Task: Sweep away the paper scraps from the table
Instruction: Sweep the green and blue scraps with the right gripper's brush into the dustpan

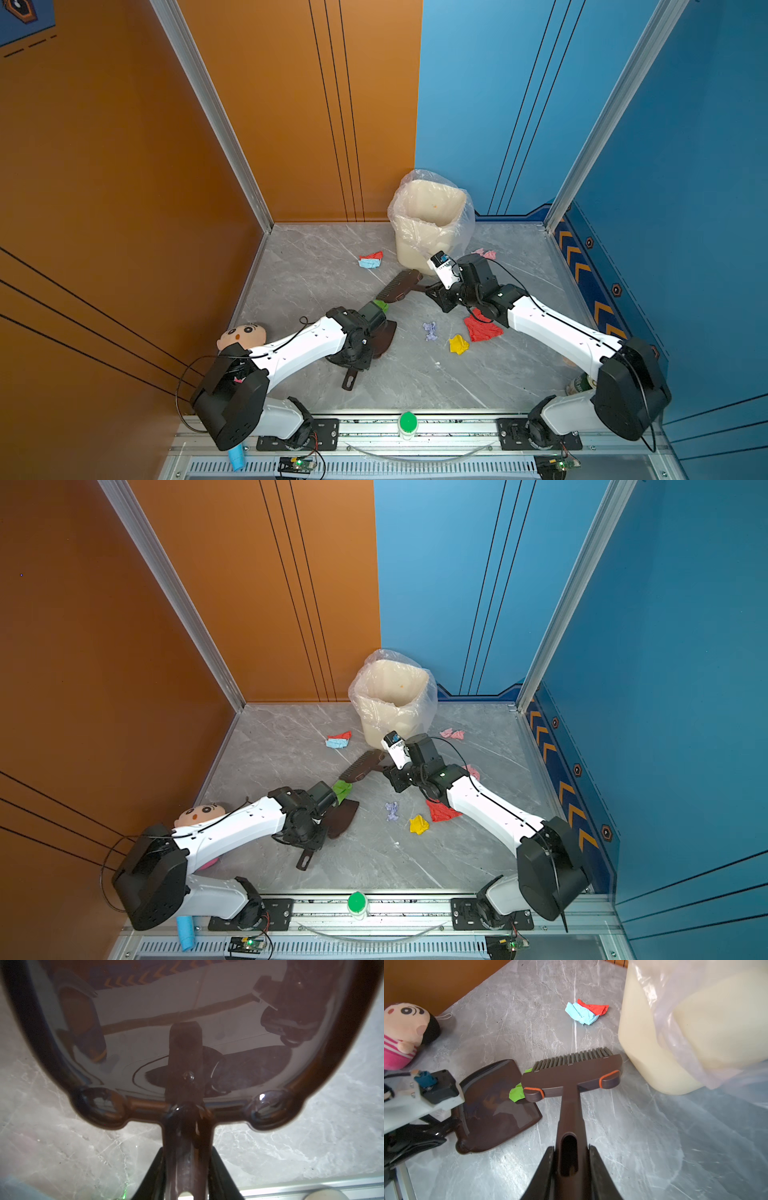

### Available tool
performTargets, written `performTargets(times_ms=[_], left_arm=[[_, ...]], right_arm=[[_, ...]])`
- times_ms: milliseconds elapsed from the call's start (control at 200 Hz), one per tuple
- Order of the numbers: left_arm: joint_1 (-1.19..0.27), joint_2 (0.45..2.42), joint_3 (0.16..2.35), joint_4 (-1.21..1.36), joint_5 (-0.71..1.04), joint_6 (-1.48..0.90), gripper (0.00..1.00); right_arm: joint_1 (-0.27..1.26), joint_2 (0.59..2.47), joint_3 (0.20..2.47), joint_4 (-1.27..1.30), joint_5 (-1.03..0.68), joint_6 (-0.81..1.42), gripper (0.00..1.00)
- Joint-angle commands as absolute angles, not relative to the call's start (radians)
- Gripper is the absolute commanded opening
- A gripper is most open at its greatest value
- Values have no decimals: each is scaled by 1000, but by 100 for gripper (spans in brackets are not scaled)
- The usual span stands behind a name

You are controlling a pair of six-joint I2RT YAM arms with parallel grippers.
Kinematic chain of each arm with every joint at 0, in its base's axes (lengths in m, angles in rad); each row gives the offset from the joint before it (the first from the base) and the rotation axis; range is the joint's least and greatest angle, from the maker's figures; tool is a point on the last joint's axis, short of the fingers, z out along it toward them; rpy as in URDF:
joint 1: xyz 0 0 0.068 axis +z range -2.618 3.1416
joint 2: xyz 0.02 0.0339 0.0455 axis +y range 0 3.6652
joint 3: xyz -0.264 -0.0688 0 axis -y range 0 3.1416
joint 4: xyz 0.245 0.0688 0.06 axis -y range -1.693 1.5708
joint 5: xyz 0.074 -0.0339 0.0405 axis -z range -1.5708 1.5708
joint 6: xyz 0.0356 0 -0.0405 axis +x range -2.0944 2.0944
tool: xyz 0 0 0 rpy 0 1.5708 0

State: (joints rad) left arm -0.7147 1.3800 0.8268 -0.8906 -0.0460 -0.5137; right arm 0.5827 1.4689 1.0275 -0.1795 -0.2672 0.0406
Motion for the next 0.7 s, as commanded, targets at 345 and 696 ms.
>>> performTargets(times_ms=[345, 696], left_arm=[[-701, 1377, 826, -878, -70, -501, 0], [-687, 1369, 819, -865, -83, -502, 0]], right_arm=[[652, 1492, 1108, -365, -411, 75, 0], [645, 1432, 1117, -367, -454, 73, 0]])
